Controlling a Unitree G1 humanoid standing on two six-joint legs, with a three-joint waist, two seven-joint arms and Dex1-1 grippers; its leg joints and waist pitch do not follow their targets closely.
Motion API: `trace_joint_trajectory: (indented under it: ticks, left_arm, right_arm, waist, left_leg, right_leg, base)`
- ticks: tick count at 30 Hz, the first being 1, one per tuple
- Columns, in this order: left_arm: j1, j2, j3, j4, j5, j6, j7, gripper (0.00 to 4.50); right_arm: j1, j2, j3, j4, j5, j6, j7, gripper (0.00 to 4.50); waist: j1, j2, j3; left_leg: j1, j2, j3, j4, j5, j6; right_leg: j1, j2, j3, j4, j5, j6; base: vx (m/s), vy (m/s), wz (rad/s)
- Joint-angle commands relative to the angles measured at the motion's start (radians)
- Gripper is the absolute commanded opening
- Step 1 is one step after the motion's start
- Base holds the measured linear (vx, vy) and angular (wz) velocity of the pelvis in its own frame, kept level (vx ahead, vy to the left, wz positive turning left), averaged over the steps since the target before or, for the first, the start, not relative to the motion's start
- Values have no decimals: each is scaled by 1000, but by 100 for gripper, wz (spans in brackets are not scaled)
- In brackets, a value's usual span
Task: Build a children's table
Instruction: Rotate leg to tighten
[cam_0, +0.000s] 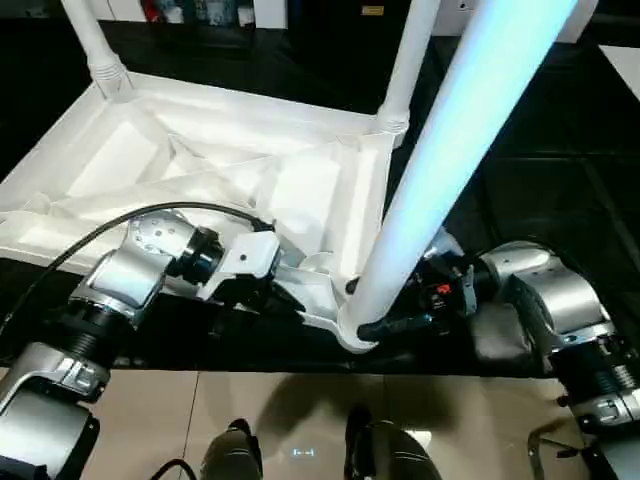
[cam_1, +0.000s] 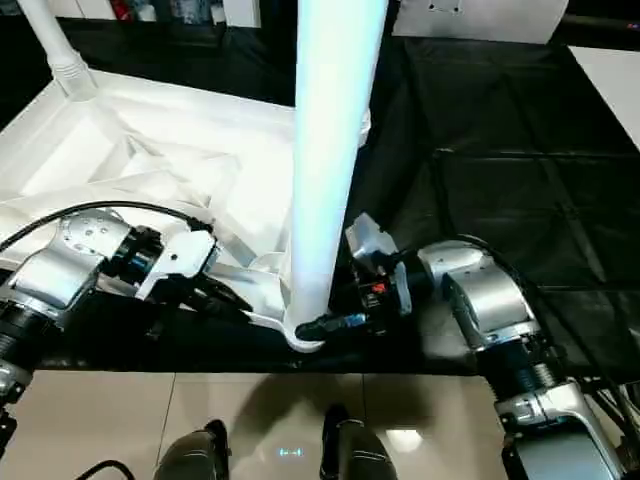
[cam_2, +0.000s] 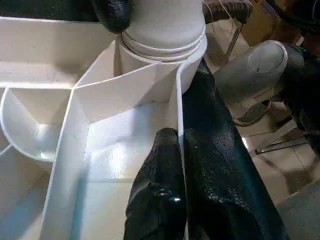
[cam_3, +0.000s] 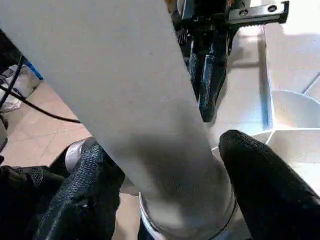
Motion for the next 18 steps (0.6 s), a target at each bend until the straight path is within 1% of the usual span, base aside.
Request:
trace_joint_trajectory:
  ticks: [1,3,6,9,11,12,14,15,16,17,18]
  left_arm:
    - [16,-13,-66,8,22,-14,-43,0]
    - [17,-14,-63,9,23,-13,-43,0]
    - [16,-15,-61,10,23,-12,-43,0]
    - [18,-21,-53,12,23,-6,-41,0]
    - [20,-26,-45,10,22,5,-31,0]
    - [20,-38,-34,9,22,30,-1,0]
    - [14,-53,-24,12,29,63,48,0]
    - [8,-69,-13,16,37,106,101,0]
    - [7,-72,-11,16,37,113,109,0]
    - [-4,-113,19,13,34,193,209,0]
    - [-11,-139,39,9,30,241,270,0]
  right_arm:
    - [-2,-6,0,-7,-6,-10,-14,277]
    - [-5,-1,0,-6,4,-4,-15,258]
    - [-1,-2,4,-14,13,5,-8,248]
    - [8,-4,2,-28,23,25,-5,235]
    - [16,-4,-2,-42,31,46,-11,232]
    - [31,0,-7,-65,36,72,-37,231]
    - [44,19,-19,-78,29,84,-99,230]
    - [48,45,-31,-75,7,76,-172,228]
    - [49,50,-33,-74,3,75,-185,228]
    - [50,107,-59,-64,-32,73,-328,227]
    - [49,141,-76,-58,-51,80,-413,223]
  waist:
    - [-4,-6,-82]
    - [-4,-6,-81]
    - [-5,-7,-80]
    - [-5,-6,-81]
    - [-5,-6,-82]
    - [-3,-6,-81]
    - [-2,-4,-81]
    - [-2,-5,-81]
    - [-3,-5,-77]
    - [-7,-8,-76]
    - [-10,-7,-70]
  left_leg:
    - [-1,13,11,-47,-166,105]
    - [0,13,11,-48,-171,102]
    - [-1,12,10,-48,-182,95]
    - [-1,12,10,-48,-174,97]
    - [-1,12,10,-47,-170,98]
    - [-1,12,11,-48,-168,98]
    - [0,12,11,-48,-175,95]
    - [0,11,10,-48,-181,93]
    - [-1,10,8,-50,-192,81]
    - [-2,5,7,-50,-206,67]
    - [-1,1,5,-50,-216,51]
  right_leg:
    - [79,-56,53,-45,-375,-193]
    - [79,-56,53,-46,-389,-188]
    - [79,-57,53,-50,-428,-171]
    - [79,-56,53,-49,-415,-173]
    - [79,-55,53,-48,-406,-175]
    - [79,-55,54,-49,-401,-175]
    - [77,-56,53,-51,-414,-173]
    - [78,-56,52,-52,-428,-169]
    - [77,-57,51,-58,-467,-156]
    - [78,-58,49,-64,-525,-133]
    - [73,-58,45,-76,-606,-100]
  base:
    - [0,0,0]
    - [0,0,0]
    - [0,0,0]
    - [0,0,0]
    - [0,0,0]
    - [0,0,0]
    - [0,0,0]
    - [0,0,0]
    - [0,0,0]
    - [-56,-5,-4]
    - [0,0,0]
